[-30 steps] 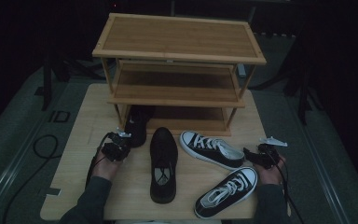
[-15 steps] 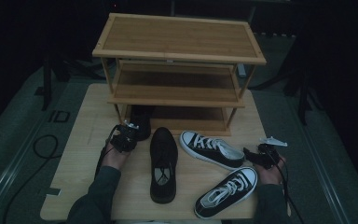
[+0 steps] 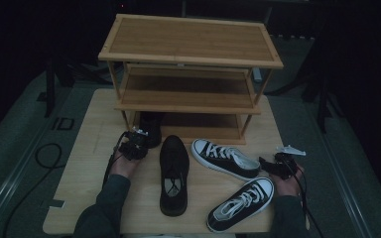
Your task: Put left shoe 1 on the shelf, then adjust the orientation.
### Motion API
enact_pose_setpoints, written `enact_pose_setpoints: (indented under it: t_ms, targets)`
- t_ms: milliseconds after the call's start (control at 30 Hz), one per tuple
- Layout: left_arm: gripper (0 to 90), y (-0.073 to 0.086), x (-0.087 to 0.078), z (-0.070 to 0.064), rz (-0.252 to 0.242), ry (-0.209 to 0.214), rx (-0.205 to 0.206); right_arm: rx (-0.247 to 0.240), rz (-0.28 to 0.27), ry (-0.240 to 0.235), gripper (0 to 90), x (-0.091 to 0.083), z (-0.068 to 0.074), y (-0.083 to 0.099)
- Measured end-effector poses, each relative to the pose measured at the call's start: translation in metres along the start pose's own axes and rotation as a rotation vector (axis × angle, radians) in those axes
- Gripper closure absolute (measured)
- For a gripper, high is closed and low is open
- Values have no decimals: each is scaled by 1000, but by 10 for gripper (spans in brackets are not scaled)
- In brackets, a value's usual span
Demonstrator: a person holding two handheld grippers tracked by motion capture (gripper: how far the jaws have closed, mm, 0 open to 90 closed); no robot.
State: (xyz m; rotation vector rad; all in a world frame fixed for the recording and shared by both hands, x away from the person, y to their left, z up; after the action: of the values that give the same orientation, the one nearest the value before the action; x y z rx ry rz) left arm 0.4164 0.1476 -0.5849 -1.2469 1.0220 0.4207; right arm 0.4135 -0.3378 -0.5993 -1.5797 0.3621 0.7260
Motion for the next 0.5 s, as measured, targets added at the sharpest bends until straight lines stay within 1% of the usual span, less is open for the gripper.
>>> enact_pose_setpoints:
  t_ms: [33,67,100,133,167,233,267,300,333,367,400,433,467,500]
  targets:
    - [765,2,-5,-3,-19,20,-5,1,0,0,260,0,0,0]
    - [736,2,-5,-3,-19,20,-5,1,0,0,260,0,0,0]
    - [708,4,-11,-5,-39,23,2,1,0,0,260,0,0,0]
    - [693,4,-11,-5,-39,23,2,1,0,0,260,0,0,0]
    - [693,5,-15,-6,-47,23,10,0,0,-1,260,0,0,0]
    - [657,8,-23,-9,-62,32,18,1,0,-1,260,0,0,0]
    - [650,8,-23,-9,-62,32,18,1,0,-1,260,0,0,0]
    - [645,9,-28,-10,-74,39,20,1,0,-1,260,0,0,0]
    - [638,9,-28,-10,-74,39,20,1,0,-1,260,0,0,0]
    - [629,8,-34,-11,-87,50,22,1,0,-1,260,0,0,0]
    - [622,8,-34,-11,-87,50,22,1,0,-1,260,0,0,0]
    - [608,6,-41,-14,-111,50,39,1,0,-1,260,0,0,0]
    - [597,6,-41,-14,-111,50,39,1,0,-1,260,0,0,0]
    - [591,4,-49,-19,-130,62,58,1,0,-1,260,0,0,0]
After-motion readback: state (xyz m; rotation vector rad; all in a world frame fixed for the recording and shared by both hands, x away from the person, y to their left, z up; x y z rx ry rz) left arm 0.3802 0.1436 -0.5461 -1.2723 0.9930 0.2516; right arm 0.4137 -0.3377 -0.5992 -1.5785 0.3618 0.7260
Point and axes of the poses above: each handheld gripper's, and its own axes: x roughly forward along the jaws, y roughly out of its underside, z roughly to its left, the point moved 6 cm from there along x, roughly forward along the jaws, and after that the axes turned 3 degrees about -z, right-handed, at the moved point
